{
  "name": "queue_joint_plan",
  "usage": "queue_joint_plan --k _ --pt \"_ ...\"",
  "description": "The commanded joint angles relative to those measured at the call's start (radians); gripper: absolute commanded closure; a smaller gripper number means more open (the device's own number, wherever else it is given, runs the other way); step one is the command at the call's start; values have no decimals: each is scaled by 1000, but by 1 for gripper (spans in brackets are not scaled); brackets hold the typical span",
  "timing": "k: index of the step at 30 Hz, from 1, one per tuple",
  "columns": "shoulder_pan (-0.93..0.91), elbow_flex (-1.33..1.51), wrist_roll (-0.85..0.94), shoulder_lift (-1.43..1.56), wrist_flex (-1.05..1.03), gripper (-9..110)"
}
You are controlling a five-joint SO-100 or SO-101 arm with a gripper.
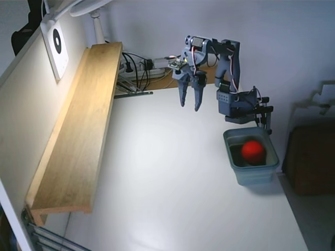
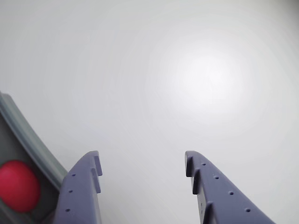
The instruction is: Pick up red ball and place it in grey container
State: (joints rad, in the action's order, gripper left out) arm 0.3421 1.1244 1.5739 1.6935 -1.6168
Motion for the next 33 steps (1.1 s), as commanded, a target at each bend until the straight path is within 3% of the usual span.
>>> queue_joint_plan --k 1,33 --pt "-86 21 -3 82 -30 84" --pt "-778 178 -3 353 -117 102"
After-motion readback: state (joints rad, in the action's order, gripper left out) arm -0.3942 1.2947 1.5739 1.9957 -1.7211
